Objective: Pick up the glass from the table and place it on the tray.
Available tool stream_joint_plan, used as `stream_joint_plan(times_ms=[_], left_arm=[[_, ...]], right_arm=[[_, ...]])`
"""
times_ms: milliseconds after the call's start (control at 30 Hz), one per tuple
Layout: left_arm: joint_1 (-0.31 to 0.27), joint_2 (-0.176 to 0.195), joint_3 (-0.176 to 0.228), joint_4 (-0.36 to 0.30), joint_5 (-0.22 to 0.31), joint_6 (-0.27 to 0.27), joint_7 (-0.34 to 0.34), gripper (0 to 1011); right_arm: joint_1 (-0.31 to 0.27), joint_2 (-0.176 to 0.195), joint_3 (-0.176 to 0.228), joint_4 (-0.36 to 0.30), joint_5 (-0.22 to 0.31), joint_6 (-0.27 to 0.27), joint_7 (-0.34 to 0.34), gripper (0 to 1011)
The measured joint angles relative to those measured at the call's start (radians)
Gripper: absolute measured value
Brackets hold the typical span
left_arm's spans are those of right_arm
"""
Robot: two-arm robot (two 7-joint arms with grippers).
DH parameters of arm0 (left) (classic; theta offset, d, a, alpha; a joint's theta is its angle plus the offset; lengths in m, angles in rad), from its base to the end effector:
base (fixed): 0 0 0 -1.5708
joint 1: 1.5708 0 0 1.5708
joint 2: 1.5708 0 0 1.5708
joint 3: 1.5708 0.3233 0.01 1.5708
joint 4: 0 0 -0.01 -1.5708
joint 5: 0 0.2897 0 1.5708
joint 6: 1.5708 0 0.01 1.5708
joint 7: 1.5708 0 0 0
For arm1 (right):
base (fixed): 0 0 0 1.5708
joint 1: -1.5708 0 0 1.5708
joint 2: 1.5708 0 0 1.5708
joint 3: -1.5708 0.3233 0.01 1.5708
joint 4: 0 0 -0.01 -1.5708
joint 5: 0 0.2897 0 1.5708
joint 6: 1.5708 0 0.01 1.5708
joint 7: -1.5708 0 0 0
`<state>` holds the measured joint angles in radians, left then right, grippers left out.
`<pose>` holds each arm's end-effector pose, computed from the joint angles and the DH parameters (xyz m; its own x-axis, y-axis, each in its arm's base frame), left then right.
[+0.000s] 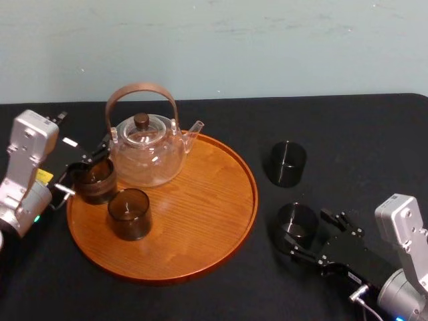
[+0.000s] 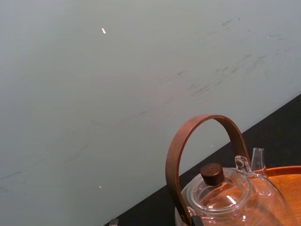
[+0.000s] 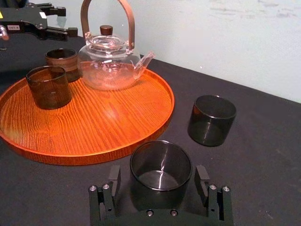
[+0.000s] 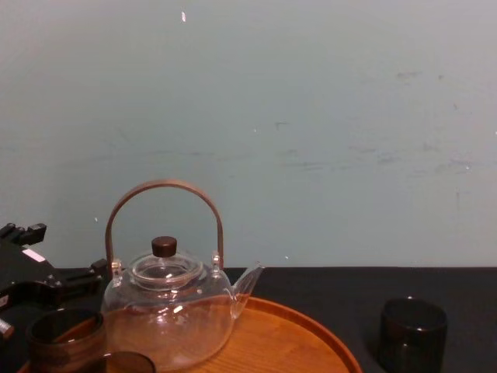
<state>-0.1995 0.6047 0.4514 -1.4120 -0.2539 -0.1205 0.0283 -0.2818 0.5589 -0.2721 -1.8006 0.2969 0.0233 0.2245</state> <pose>0.3454 0.1067 -0.3255 0.2923 0.8803 0.3738 -0.9553 0.2873 0.0703 0.2068 -0.0712 -0.3389 0.5682 -0.8186 0.0838 0.8061 0.5334 -0.2562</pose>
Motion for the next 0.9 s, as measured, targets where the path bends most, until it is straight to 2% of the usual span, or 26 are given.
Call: stream_joint_plan(times_ms=[367, 900], left_arm=[[0.000, 0.000, 0.000, 0.000, 0.000, 0.000, 0.000, 1001], [0.000, 0.000, 0.000, 0.000, 0.000, 0.000, 0.000, 1001]], right_arm=[[0.013, -0.029, 0.008, 0.026, -0.014, 0.009, 0.023, 1002], [0.077, -0.086, 0.009, 0.108, -0.049, 0.030, 0.069, 1002]])
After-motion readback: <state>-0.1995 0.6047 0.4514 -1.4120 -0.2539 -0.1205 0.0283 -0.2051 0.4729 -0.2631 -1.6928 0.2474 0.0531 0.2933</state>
